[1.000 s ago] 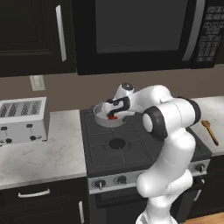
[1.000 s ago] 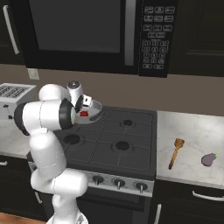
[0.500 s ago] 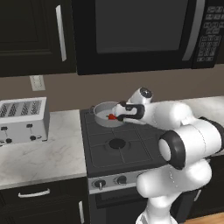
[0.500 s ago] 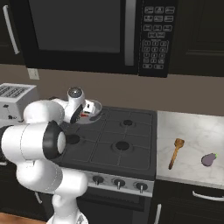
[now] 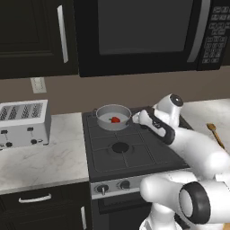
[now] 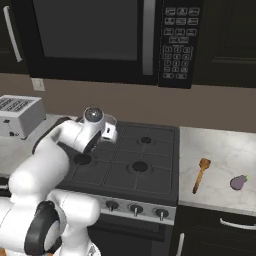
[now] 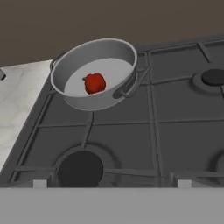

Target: Put the bell pepper and eggplant in the pot. Retrieve the spatula and lightly stir the vegetables in the pot.

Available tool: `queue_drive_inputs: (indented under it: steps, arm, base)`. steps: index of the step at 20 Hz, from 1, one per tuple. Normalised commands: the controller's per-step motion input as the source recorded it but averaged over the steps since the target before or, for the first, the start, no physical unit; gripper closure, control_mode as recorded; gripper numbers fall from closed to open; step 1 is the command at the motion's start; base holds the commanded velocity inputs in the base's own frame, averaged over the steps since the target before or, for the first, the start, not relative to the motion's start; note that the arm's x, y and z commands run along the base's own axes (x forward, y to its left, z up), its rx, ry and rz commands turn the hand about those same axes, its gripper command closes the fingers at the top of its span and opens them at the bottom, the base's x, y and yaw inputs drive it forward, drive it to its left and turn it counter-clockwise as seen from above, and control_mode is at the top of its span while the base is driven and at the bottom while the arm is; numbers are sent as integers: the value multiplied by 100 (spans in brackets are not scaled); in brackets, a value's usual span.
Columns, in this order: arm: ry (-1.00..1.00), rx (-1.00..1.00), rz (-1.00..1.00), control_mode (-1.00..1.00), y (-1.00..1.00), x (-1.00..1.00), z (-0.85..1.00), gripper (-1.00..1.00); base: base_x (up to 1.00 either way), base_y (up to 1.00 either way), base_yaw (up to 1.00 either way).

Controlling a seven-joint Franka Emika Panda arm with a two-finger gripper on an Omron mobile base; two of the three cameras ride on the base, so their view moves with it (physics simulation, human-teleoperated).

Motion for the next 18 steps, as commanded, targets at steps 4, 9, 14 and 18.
queue_drive_inputs:
  steps: [4,9,14,18]
  arm:
    - [25,0,3,-100,-24,-100,28,-100]
    - [39,-3,11,-100,0,-100,21,-100]
    - [32,-4,10,-100,0,-97,19,-100]
    - [7,-2,8,-100,9,-62,41,-100]
  base:
    - [0,0,0]
    - [0,0,0]
    - [0,0,0]
    - [0,0,0]
